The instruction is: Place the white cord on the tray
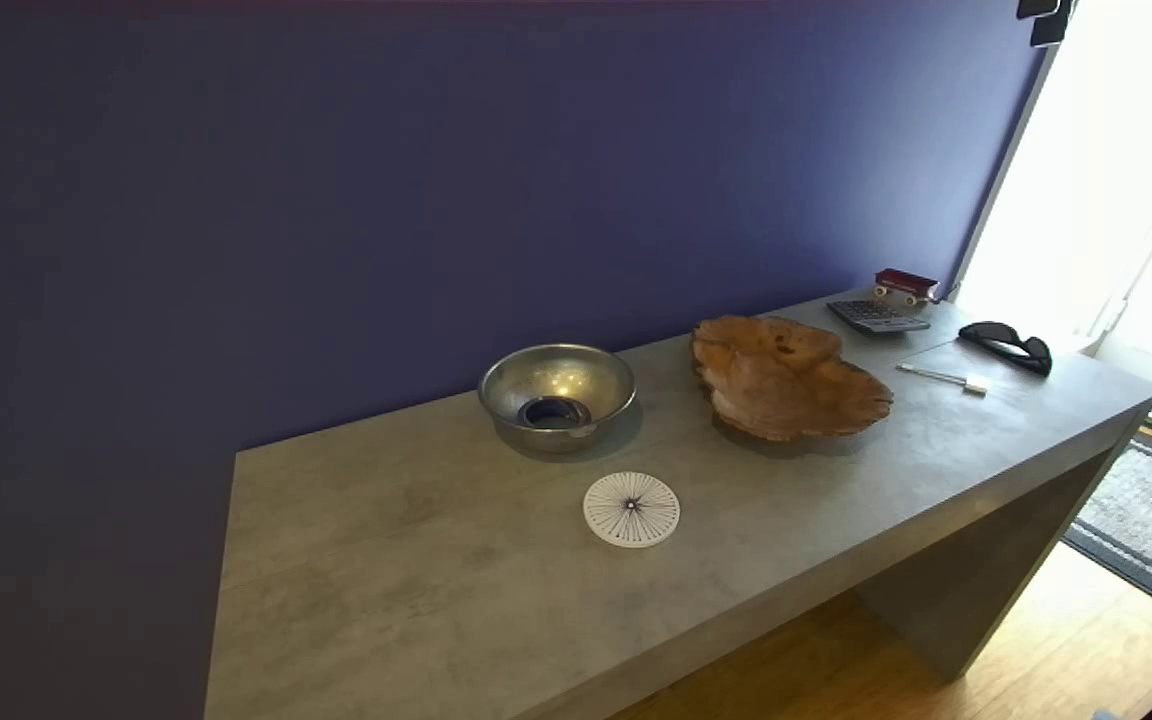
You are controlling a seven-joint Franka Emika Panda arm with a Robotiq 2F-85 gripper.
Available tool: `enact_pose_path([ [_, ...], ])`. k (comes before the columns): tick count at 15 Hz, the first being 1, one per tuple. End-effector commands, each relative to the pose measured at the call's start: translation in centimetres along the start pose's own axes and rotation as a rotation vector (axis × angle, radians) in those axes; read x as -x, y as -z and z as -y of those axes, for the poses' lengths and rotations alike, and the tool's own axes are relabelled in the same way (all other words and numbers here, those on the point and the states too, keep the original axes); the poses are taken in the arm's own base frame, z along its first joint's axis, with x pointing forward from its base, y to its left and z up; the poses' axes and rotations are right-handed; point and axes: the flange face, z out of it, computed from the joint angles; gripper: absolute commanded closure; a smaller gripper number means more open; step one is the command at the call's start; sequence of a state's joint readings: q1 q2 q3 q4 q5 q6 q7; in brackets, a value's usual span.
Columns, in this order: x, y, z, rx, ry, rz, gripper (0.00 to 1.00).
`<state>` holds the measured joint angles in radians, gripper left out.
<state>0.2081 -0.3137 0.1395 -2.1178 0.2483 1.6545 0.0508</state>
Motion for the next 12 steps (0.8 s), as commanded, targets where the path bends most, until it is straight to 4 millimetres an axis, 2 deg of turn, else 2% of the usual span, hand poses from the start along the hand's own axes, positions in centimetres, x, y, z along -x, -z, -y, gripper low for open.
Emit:
enact_pose_path([
  [1,-0.4,-0.6,-0.7,-0.019,-0.027,0.017,0.00],
  [3,-1.0,-2.8,-4.3,-0.069,-0.095,0.039,0.00],
  [4,-1.1,-4.8,-6.8,-0.054,-0.145,0.015,0.00],
  [7,-1.3,-10.8,-11.9,-0.020,-0.223,-0.020,0.00],
  [10,-0.8,-17.4,-17.1,0.099,-0.261,-0.014,0.00],
  [11,-1.6,-14.4,-15.0,0.043,-0.248,-0.021,0.00],
  [12,-1.2,-16.4,-16.4,0.068,-0.257,-0.009,0.00],
])
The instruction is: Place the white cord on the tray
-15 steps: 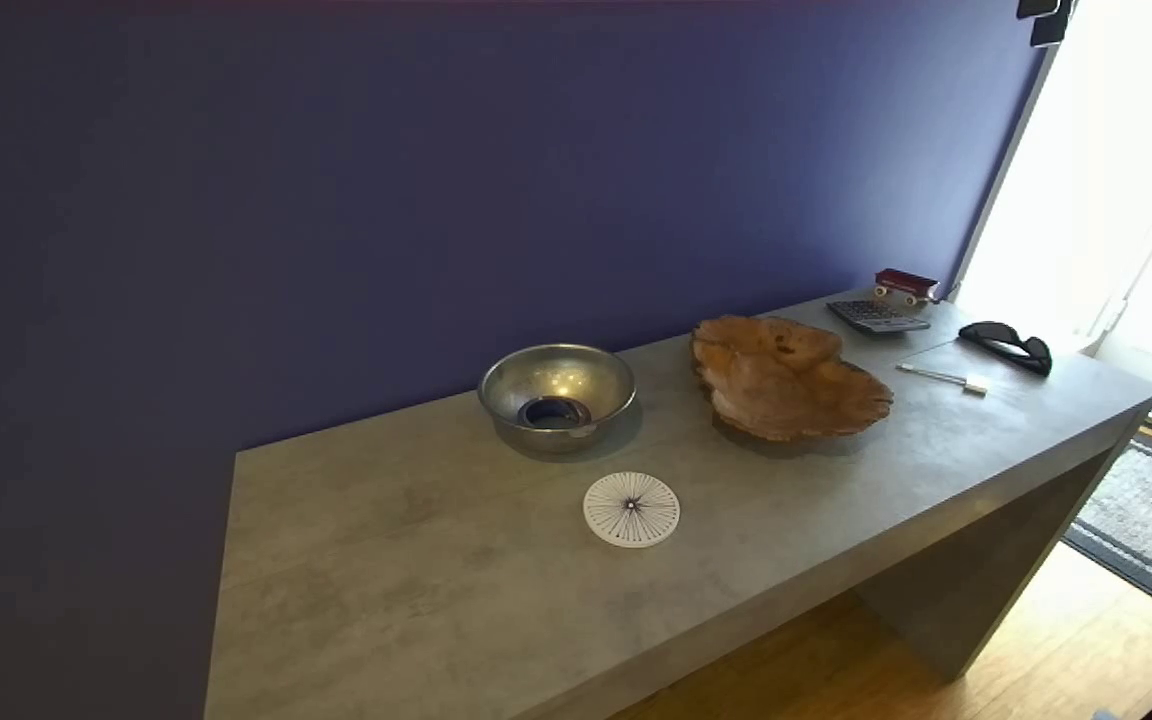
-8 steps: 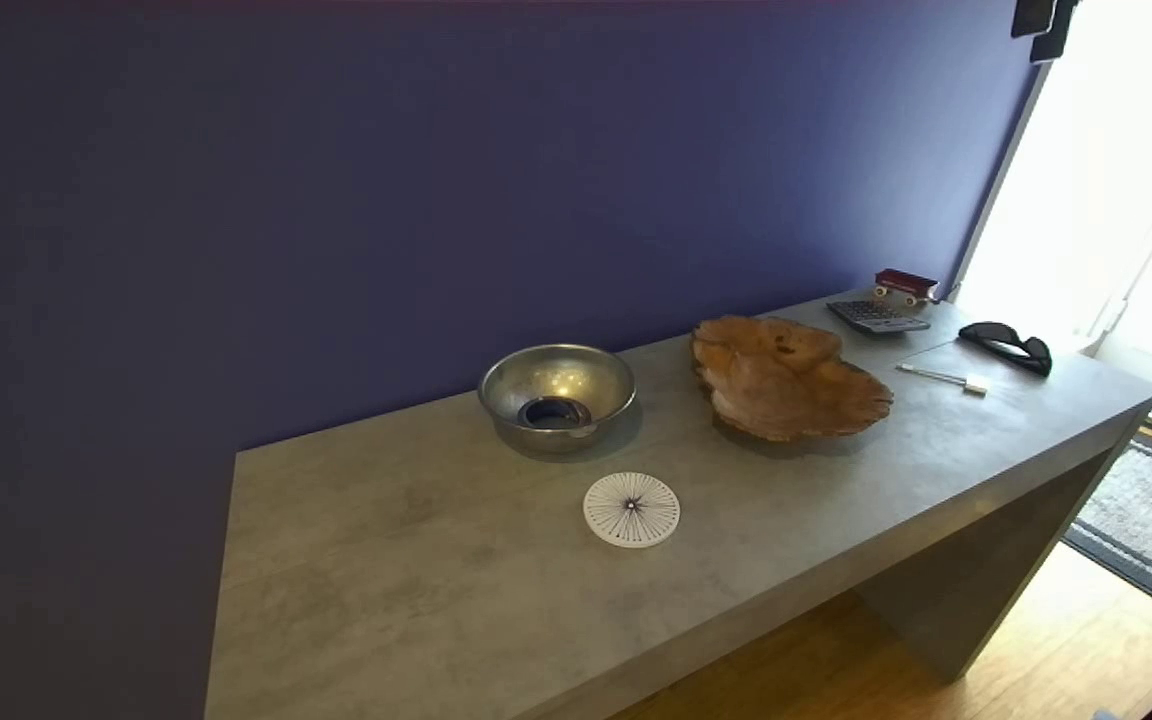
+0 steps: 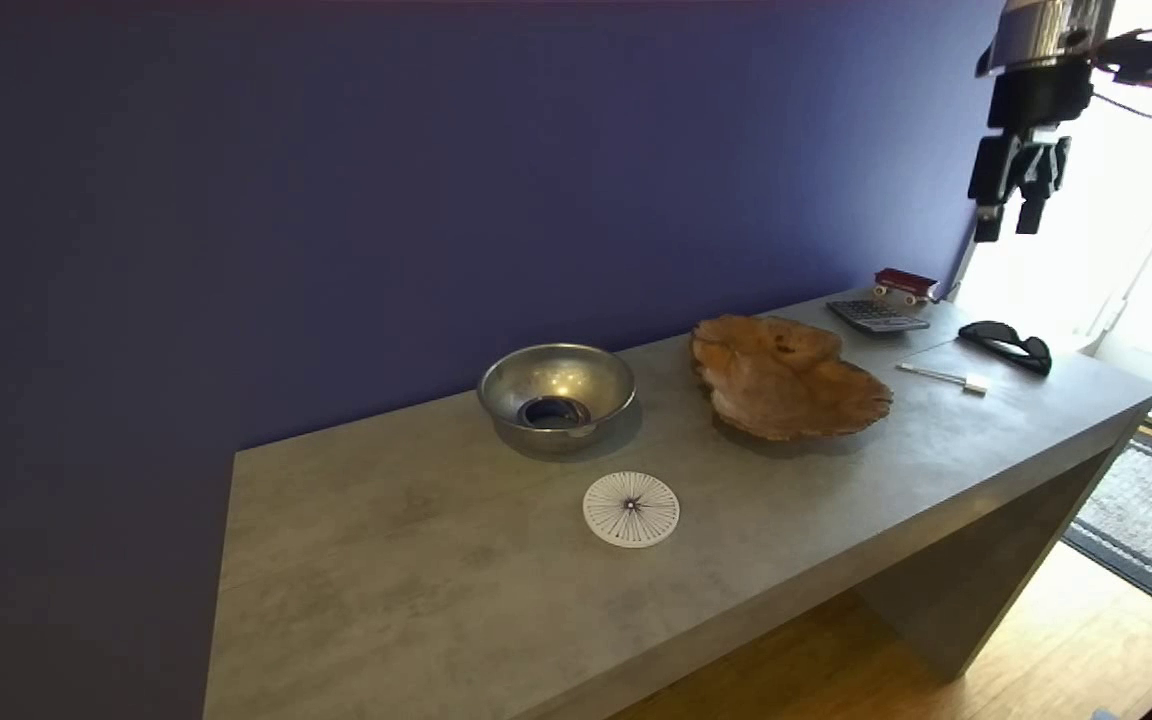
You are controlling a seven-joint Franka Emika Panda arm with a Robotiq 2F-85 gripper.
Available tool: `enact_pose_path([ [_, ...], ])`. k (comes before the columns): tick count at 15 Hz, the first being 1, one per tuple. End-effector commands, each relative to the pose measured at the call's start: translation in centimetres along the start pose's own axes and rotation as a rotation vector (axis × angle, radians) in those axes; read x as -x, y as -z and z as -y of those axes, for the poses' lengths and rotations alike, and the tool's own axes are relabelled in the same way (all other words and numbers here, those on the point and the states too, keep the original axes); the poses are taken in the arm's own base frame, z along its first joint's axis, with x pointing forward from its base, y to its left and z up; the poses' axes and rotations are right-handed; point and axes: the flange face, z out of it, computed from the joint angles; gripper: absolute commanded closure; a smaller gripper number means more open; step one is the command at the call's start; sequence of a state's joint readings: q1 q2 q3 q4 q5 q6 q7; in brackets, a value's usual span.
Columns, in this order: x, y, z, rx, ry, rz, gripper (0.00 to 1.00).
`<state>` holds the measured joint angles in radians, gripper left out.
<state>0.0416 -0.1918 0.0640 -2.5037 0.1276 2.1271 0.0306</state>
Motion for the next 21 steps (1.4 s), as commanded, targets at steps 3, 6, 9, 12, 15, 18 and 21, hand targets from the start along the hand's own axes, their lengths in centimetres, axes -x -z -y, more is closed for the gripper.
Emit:
enact_pose_path([
  [3,0.0,-1.7,-0.9,0.014,-0.008,0.015,0.00],
  [6,0.2,-2.0,-1.8,-0.054,0.003,-0.118,0.00],
  [9,-0.5,-4.5,-5.2,-0.112,-0.020,-0.263,0.00],
  [12,-0.7,-8.3,-9.3,-0.058,-0.007,-0.363,0.00],
  [15,-0.5,-12.6,-12.7,0.041,0.014,-0.371,0.00],
  [18,-0.2,-12.6,-12.5,0.034,0.007,-0.358,0.00],
  [21,-0.2,-13.6,-12.6,0.050,0.013,-0.355,0.00],
])
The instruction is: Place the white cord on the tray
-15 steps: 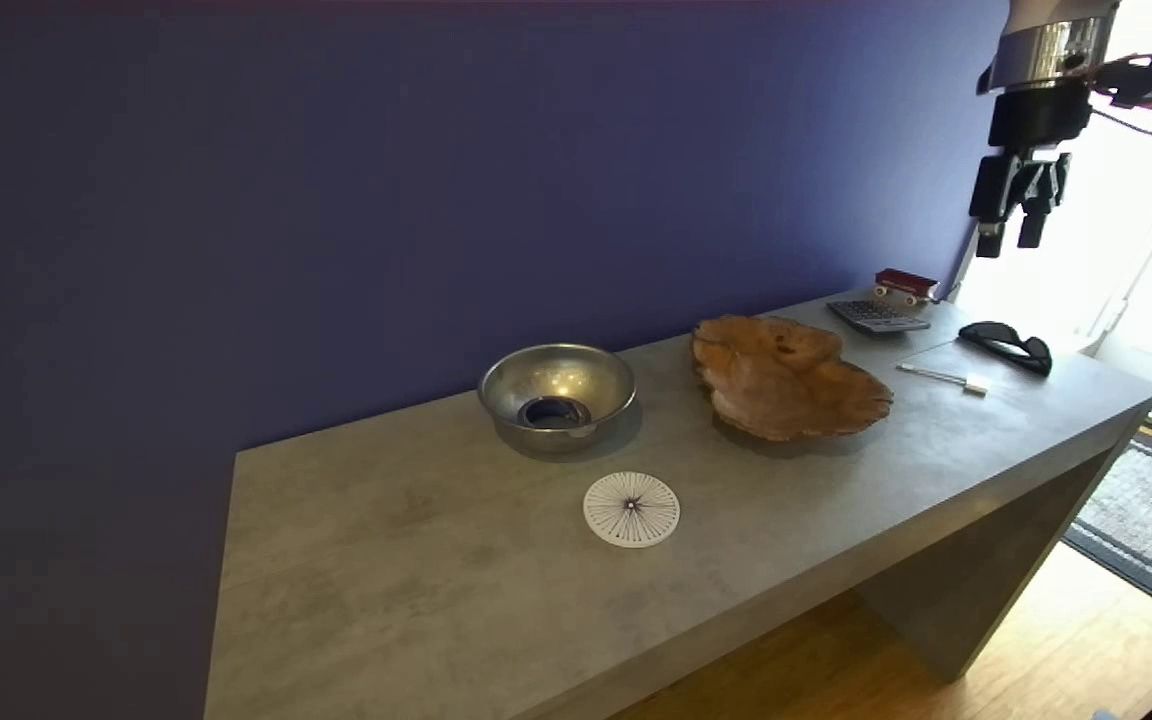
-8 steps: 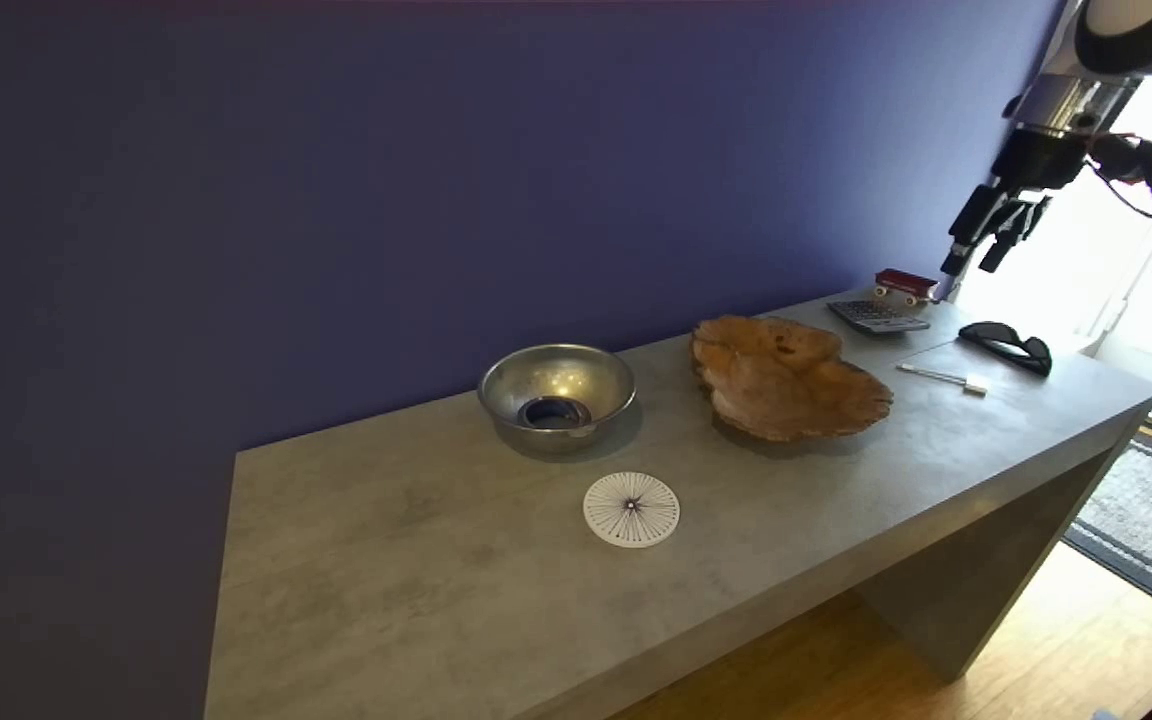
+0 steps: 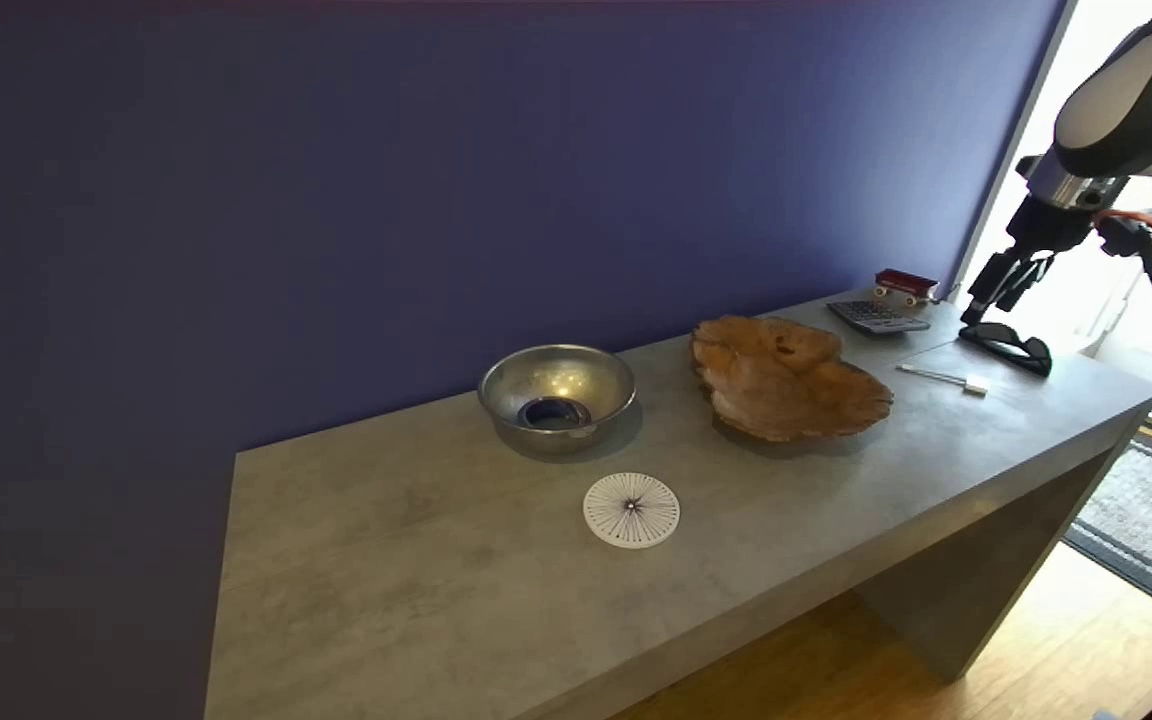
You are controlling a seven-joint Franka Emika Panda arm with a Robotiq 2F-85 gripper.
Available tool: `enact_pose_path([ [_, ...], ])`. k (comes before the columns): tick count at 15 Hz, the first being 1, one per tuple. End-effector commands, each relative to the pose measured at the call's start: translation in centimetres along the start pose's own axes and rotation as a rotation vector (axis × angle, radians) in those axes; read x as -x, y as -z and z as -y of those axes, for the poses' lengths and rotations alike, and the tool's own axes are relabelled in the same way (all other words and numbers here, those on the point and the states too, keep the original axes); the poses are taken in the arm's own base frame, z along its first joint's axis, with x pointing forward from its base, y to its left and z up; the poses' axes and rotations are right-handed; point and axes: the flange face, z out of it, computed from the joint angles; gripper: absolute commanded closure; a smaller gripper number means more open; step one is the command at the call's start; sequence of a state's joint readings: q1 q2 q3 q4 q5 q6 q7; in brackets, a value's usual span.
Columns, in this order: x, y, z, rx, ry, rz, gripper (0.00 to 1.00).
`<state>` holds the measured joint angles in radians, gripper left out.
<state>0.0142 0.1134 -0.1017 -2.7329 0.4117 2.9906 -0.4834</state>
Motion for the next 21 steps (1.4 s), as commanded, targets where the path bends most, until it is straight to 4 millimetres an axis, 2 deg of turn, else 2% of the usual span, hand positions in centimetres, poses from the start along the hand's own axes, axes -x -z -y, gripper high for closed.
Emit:
enact_pose_path([
  [1,0.7,-1.0,0.0,0.009,0.051,0.009,0.00],
  [3,1.7,-1.9,0.1,0.011,0.131,0.032,0.00],
  [4,1.5,-2.4,0.1,0.009,0.163,0.041,0.00],
  [9,1.1,-3.0,2.7,0.032,0.363,-0.014,0.00],
  [11,1.4,-4.5,3.5,0.075,0.429,-0.035,0.00],
  [12,1.6,-4.8,3.3,0.081,0.438,-0.032,0.00],
  [13,1.0,-3.5,3.5,0.055,0.395,-0.031,0.00],
  [16,1.2,-4.6,3.6,0.062,0.388,-0.031,0.00],
  [19,1.9,-6.8,3.6,0.074,0.414,0.034,0.00],
  [21,1.5,-7.5,3.2,0.086,0.416,0.072,0.00],
])
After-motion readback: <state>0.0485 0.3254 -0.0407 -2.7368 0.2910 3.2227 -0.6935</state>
